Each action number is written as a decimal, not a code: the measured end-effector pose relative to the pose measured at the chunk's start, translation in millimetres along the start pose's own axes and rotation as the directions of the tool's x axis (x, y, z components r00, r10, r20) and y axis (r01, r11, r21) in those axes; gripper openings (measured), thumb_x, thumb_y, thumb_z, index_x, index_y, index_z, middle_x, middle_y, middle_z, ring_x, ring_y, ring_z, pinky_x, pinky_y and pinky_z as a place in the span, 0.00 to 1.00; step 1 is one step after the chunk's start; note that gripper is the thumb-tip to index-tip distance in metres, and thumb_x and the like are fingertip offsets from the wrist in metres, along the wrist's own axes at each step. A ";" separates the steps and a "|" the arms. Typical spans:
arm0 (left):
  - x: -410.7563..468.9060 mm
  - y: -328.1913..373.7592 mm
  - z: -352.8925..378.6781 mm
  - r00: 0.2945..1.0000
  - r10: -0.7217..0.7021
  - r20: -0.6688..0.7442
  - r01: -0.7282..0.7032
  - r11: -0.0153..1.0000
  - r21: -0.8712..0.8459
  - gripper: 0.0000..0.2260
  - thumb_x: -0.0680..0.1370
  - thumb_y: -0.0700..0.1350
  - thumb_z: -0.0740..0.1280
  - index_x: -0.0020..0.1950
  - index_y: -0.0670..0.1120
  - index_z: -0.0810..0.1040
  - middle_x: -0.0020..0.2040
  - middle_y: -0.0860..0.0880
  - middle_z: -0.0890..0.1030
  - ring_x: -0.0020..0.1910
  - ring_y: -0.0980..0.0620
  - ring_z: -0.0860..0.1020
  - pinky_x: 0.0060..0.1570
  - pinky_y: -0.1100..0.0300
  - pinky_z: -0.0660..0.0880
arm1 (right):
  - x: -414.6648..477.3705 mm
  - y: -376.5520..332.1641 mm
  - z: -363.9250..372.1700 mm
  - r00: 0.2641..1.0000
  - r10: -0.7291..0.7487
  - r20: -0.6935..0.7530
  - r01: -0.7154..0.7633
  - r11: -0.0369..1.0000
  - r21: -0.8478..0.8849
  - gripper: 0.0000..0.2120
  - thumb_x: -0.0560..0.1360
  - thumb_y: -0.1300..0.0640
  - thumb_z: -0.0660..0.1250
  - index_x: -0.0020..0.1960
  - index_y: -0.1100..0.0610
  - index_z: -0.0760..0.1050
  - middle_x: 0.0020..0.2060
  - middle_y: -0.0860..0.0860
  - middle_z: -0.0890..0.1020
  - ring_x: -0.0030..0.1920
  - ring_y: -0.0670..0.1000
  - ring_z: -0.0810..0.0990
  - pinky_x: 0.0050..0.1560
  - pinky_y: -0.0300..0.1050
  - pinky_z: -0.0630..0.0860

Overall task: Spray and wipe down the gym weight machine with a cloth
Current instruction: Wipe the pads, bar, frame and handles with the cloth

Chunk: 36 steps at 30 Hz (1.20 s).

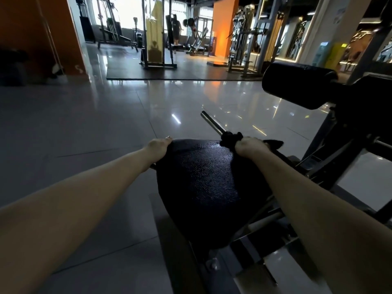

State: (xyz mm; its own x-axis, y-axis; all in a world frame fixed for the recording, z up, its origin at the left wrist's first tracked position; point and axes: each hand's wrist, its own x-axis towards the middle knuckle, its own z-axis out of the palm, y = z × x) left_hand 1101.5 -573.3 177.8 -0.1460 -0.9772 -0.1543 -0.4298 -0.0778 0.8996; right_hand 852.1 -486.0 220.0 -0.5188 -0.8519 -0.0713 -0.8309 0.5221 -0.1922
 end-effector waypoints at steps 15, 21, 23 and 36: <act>-14.8 0.3 -3.8 0.997 -0.055 0.060 0.056 0.998 -0.022 0.20 0.85 0.58 0.56 0.48 0.44 0.77 0.37 0.46 0.76 0.34 0.48 0.75 0.31 0.60 0.68 | -56.4 -28.8 19.2 0.832 -0.554 0.016 0.553 0.832 0.036 0.23 0.83 0.45 0.55 0.76 0.49 0.68 0.75 0.50 0.70 0.74 0.55 0.68 0.73 0.54 0.66; -9.9 -0.1 -1.9 0.998 -0.058 0.025 0.058 0.998 -0.001 0.24 0.85 0.60 0.55 0.61 0.41 0.76 0.45 0.43 0.77 0.39 0.46 0.76 0.32 0.58 0.70 | -32.1 62.4 -14.1 0.999 -0.052 0.002 0.052 0.989 -0.138 0.18 0.83 0.53 0.55 0.70 0.55 0.72 0.66 0.58 0.78 0.64 0.60 0.77 0.63 0.51 0.72; -3.9 -2.2 -0.1 0.999 -0.049 -0.006 0.049 0.999 -0.008 0.25 0.85 0.59 0.56 0.65 0.38 0.76 0.52 0.40 0.78 0.42 0.43 0.77 0.33 0.58 0.70 | -21.9 65.4 -14.2 0.999 0.036 -0.024 -0.038 0.997 -0.060 0.17 0.83 0.51 0.55 0.66 0.57 0.74 0.65 0.60 0.78 0.63 0.61 0.77 0.63 0.51 0.71; -4.7 5.3 0.0 0.992 -0.123 -0.019 0.120 0.986 -0.118 0.20 0.84 0.56 0.61 0.62 0.41 0.79 0.52 0.43 0.81 0.46 0.44 0.77 0.45 0.56 0.70 | -67.2 -126.8 46.8 0.876 -0.479 -0.050 0.479 0.878 -0.004 0.20 0.83 0.47 0.53 0.74 0.44 0.69 0.69 0.59 0.74 0.70 0.64 0.70 0.73 0.63 0.60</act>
State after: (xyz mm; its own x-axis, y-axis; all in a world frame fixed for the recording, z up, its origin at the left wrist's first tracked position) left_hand 1099.9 -569.1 183.3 -0.0748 -0.9638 -0.2560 -0.3357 -0.2174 0.9165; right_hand 1001.7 -496.9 203.4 -0.0670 -0.9946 0.0787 -0.9786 0.0501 -0.1993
